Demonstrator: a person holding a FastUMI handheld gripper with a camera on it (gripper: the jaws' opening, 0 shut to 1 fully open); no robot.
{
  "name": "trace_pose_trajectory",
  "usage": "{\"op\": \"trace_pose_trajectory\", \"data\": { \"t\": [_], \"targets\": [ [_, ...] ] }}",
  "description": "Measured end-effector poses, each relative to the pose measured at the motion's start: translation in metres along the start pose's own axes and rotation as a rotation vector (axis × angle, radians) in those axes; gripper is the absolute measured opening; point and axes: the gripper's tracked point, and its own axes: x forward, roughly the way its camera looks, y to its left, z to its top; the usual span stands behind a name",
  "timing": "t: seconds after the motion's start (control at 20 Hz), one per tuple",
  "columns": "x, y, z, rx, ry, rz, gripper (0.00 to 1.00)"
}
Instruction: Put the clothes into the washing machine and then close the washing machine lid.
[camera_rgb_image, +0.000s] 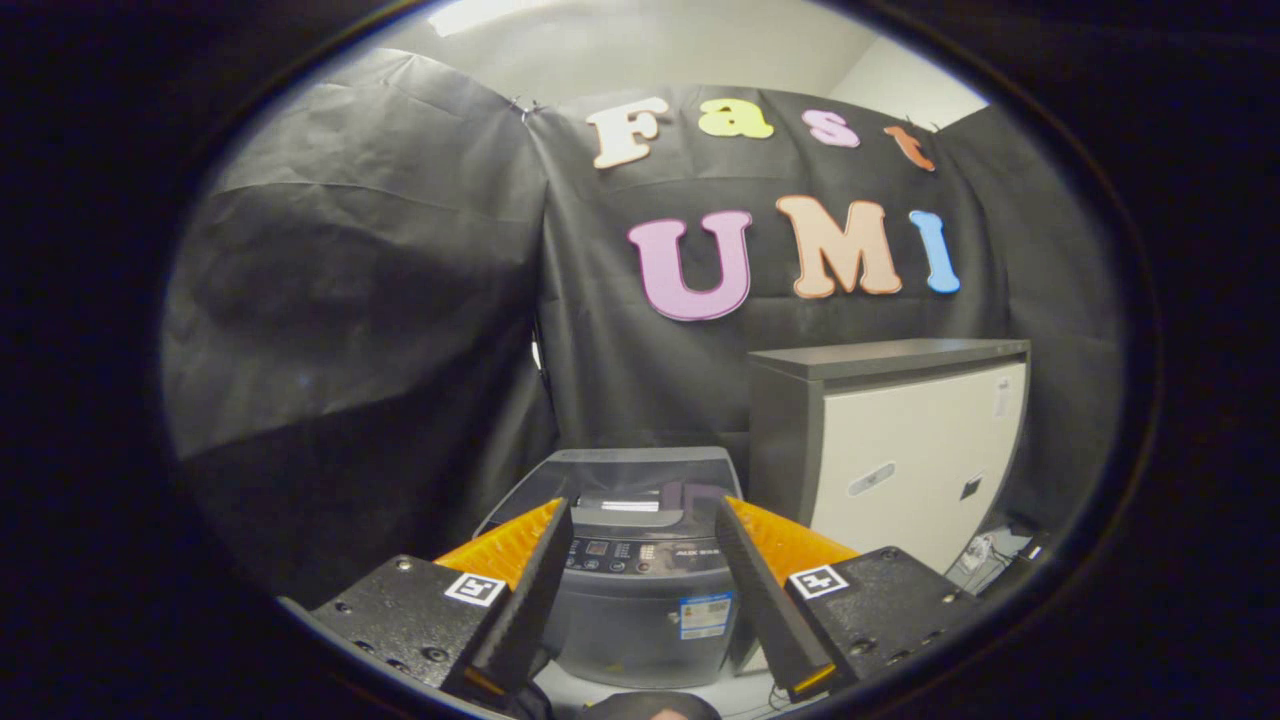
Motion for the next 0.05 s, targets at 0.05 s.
{"op": "trace_pose_trajectory", "data": {
  "t": [0.05],
  "targets": [
    [0.0010,-0.0025,0.0002,-0.003,-0.005,-0.005,0.88]
  ]
}}
